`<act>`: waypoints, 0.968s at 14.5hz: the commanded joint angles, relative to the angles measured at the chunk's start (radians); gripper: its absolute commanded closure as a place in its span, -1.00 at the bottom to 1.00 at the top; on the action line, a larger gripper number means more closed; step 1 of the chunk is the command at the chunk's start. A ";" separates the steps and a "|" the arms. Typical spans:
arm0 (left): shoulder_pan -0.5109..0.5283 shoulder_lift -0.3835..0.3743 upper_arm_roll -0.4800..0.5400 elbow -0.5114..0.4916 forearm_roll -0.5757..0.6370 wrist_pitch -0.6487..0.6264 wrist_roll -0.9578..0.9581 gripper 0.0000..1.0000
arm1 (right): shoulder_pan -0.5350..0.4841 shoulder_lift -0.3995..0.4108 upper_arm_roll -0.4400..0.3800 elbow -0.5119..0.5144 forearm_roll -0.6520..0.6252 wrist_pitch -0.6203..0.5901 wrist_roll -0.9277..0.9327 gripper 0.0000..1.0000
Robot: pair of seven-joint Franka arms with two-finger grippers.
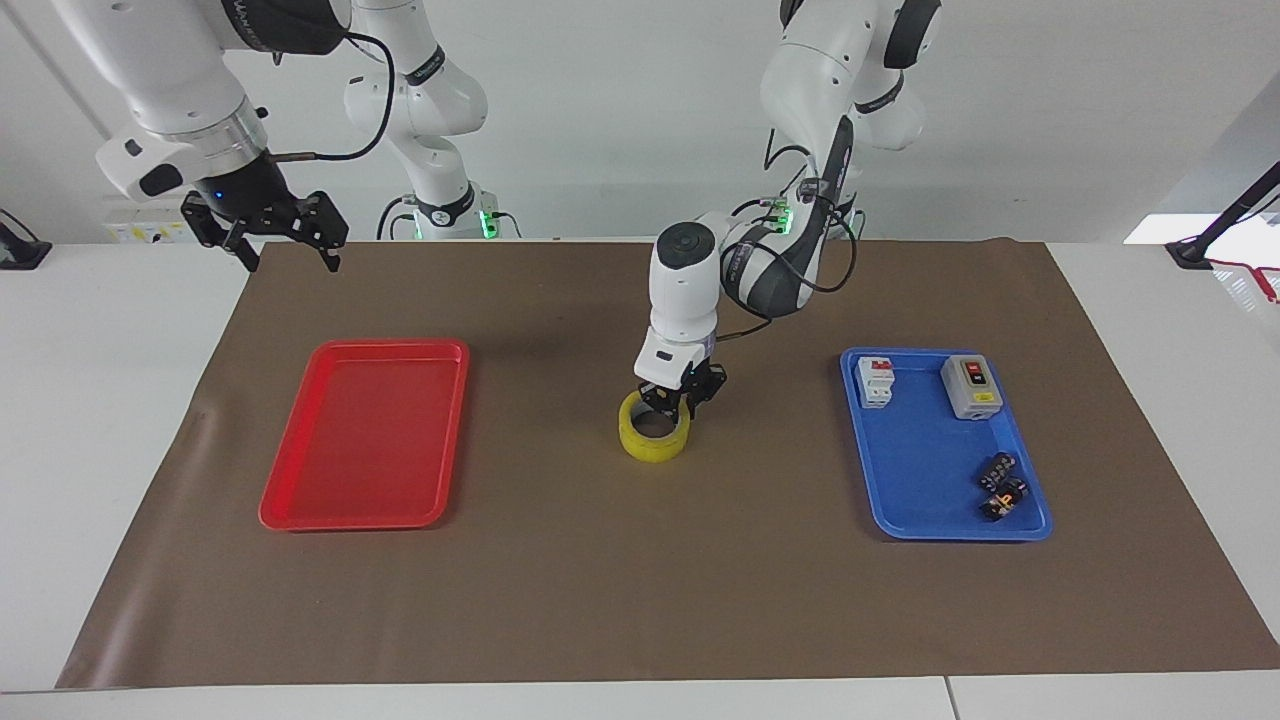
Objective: Place and move tape with both arms
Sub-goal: 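Release the tape on the table and withdraw the left gripper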
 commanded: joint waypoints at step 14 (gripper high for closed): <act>0.440 -0.394 0.010 -0.076 -0.121 -0.352 0.589 -1.00 | 0.090 0.000 0.020 -0.061 0.015 0.101 -0.024 -1.00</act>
